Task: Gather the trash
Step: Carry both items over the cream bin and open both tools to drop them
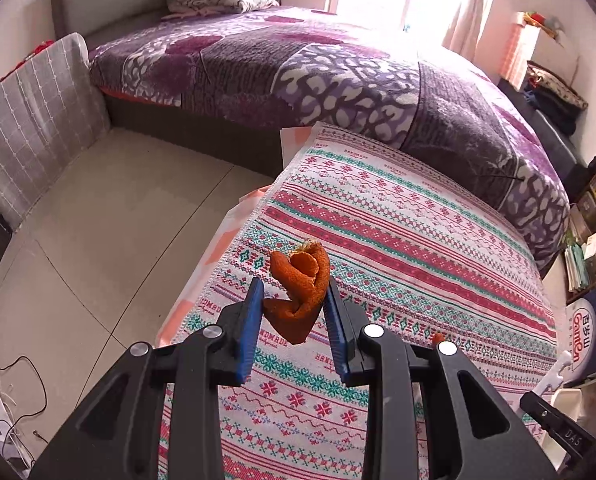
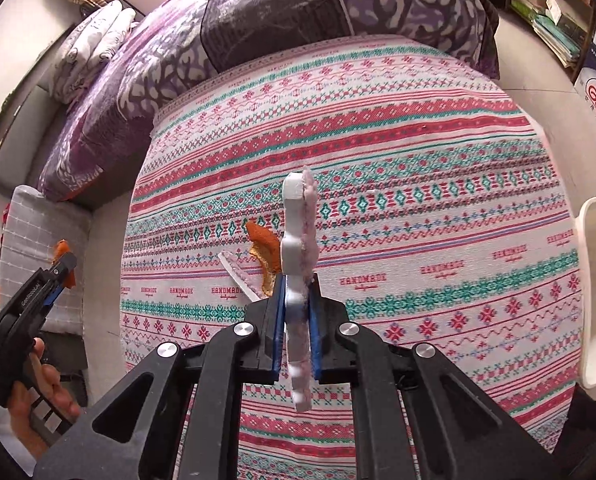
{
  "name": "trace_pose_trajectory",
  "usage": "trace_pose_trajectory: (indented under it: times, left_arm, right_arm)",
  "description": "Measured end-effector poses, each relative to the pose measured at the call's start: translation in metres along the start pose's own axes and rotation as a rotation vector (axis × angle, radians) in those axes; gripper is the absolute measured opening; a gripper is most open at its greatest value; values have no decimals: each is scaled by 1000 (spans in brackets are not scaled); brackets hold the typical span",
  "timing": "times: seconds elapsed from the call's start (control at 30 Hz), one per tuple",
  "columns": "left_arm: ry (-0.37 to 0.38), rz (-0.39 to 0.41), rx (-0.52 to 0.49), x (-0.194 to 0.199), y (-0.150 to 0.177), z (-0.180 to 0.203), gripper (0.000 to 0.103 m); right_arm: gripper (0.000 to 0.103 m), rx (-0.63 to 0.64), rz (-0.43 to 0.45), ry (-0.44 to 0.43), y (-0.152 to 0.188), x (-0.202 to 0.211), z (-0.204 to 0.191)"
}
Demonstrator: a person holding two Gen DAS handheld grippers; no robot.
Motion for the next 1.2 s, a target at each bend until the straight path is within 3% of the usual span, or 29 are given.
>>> trace_pose_trajectory:
  times: [0.27,0.7,0.83,1.2]
  left_arm:
    - [22,75,-32,56,1,45,31]
    - [94,192,-158,112,36,162,31]
    - [119,180,-159,109,49,185,31]
    - [199,138,-214,107,75,258,31]
  right_arm:
    - [10,16,109,-4,-8,53,47]
    - [10,38,295,80,-23,113,136]
    - [10,34,351,130,-24,123,166]
    - [10,-124,393,202,-39,150,237]
Point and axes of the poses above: each gripper's, at about its wrist camera, not at the fingertips, and x roughly against the way its jaws point, z to its right, y to its underside, the point moved 1 cm from there along -x, roughly the way its jaws point, and after that the axes turned 11 degrees about z, right-handed, at the moved point
